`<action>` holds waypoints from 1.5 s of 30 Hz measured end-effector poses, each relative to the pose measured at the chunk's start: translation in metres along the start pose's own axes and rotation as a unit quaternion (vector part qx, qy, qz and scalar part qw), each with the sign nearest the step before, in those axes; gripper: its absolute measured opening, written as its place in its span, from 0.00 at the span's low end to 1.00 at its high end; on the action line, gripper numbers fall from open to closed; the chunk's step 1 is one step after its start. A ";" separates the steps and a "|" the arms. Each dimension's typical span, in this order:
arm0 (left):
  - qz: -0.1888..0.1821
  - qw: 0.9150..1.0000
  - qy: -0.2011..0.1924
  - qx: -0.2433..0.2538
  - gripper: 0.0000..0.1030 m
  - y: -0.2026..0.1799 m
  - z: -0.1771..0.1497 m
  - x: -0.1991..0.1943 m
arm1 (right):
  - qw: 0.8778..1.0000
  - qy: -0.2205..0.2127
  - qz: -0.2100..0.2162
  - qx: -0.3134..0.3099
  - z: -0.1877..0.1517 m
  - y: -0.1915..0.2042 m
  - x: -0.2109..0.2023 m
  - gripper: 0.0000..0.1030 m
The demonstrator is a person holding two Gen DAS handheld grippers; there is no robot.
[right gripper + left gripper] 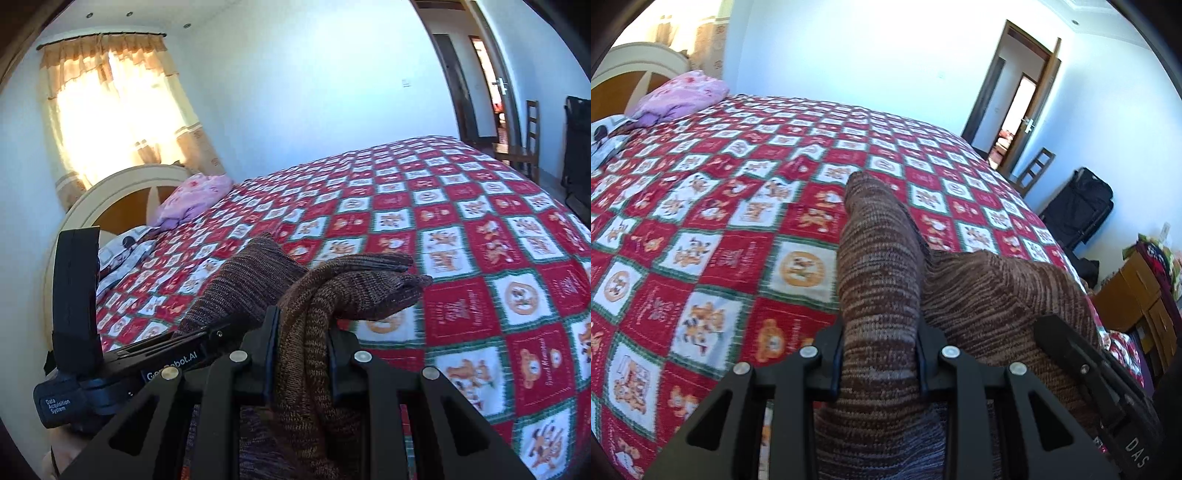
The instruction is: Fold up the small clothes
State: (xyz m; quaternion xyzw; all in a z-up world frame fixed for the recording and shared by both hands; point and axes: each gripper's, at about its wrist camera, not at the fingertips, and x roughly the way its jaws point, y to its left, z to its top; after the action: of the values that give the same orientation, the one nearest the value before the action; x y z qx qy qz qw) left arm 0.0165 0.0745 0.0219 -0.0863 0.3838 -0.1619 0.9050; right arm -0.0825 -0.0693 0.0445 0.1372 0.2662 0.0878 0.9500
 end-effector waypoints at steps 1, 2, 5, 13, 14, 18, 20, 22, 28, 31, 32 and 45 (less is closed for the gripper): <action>0.003 1.000 -0.002 -0.003 0.29 0.004 0.001 -0.002 | 1.000 0.001 0.003 -0.002 0.000 0.003 0.002 0.22; 0.006 1.000 -0.004 -0.005 0.29 0.009 0.002 -0.003 | 1.000 0.001 0.009 -0.006 0.001 0.009 0.005 0.22; 0.015 1.000 -0.009 -0.014 0.29 0.021 0.005 -0.007 | 1.000 0.004 0.018 -0.015 0.002 0.021 0.012 0.22; 0.033 0.999 -0.015 -0.040 0.29 0.055 0.007 -0.013 | 0.998 0.021 0.045 -0.034 0.003 0.048 0.034 0.22; 0.036 0.998 -0.016 -0.043 0.29 0.060 0.007 -0.013 | 0.998 0.024 0.049 -0.036 0.003 0.052 0.038 0.22; 0.048 0.997 -0.020 -0.052 0.29 0.075 0.010 -0.015 | 0.997 0.032 0.061 -0.046 0.003 0.064 0.050 0.22; 0.055 0.996 -0.023 -0.059 0.29 0.084 0.013 -0.015 | 0.996 0.037 0.067 -0.050 0.003 0.070 0.057 0.22; 0.060 0.996 -0.025 -0.063 0.29 0.092 0.016 -0.015 | 0.995 0.042 0.072 -0.056 0.003 0.077 0.064 0.22; 0.072 0.994 -0.037 -0.070 0.29 0.112 0.027 -0.015 | 0.993 0.050 0.085 -0.073 0.005 0.092 0.085 0.22; 0.077 0.994 -0.042 -0.069 0.29 0.119 0.034 -0.012 | 0.992 0.050 0.087 -0.080 0.007 0.097 0.095 0.22; 0.079 0.994 -0.044 -0.067 0.29 0.122 0.038 -0.011 | 0.991 0.049 0.088 -0.085 0.009 0.100 0.099 0.22; 0.082 0.992 -0.086 -0.031 0.29 0.142 0.078 0.055 | 0.981 -0.004 0.028 -0.191 0.027 0.109 0.171 0.22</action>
State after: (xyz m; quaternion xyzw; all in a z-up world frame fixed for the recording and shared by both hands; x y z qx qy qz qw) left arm 0.1407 0.1892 -0.0010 -0.0966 0.3149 -0.0669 0.9418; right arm 0.0657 0.0690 0.0178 -0.0394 0.2368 0.1637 0.9569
